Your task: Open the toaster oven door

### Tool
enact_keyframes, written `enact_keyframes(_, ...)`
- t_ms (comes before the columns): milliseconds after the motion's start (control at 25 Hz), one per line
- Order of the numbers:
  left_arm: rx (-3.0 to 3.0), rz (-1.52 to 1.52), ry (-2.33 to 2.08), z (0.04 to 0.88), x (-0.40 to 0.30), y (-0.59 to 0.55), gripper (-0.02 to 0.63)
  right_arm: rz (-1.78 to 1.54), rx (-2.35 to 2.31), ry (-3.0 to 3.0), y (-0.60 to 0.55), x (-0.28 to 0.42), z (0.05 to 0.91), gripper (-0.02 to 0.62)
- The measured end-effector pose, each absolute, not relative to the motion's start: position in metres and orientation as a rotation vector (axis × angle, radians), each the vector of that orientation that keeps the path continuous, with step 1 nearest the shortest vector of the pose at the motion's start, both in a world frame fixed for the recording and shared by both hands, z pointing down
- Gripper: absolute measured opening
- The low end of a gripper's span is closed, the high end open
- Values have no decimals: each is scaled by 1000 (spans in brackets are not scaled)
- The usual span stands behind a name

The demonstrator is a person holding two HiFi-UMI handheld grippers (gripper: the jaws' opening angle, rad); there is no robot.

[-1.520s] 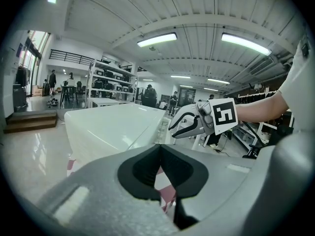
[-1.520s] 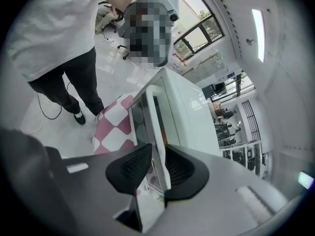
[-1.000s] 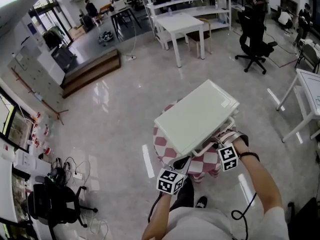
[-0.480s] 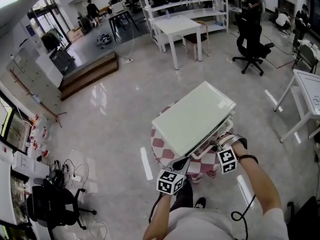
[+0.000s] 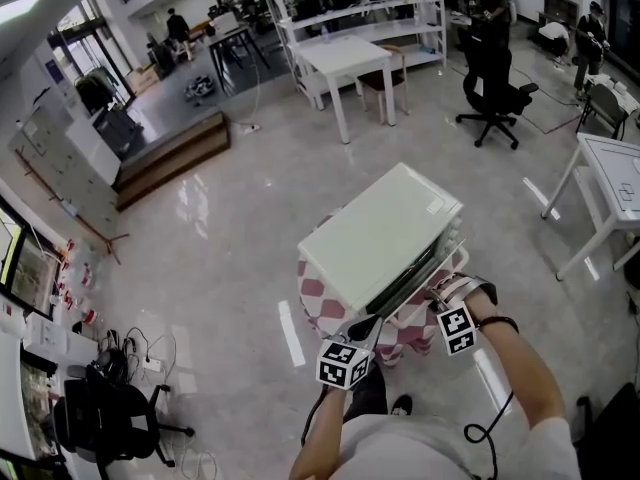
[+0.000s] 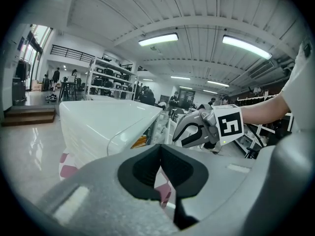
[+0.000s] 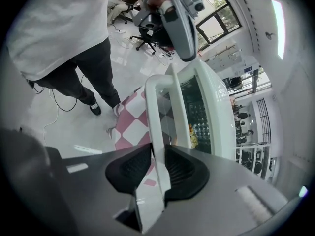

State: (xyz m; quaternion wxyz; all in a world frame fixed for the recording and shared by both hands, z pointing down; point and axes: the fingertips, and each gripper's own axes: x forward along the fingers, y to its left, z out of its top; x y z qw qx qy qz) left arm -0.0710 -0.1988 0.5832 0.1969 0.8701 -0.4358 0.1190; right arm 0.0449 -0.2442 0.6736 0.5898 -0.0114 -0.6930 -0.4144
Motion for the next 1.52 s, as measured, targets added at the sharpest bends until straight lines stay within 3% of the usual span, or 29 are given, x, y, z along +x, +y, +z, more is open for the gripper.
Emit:
enact_keyframes(800,2432,417,-1120,632,-30,-184,6,-972,33,-1520,-205,84,713,81)
enact_keyframes(1520,2383,478,-1023,671,-5,-176,6,-849,118,-1690,-174,98,706,115)
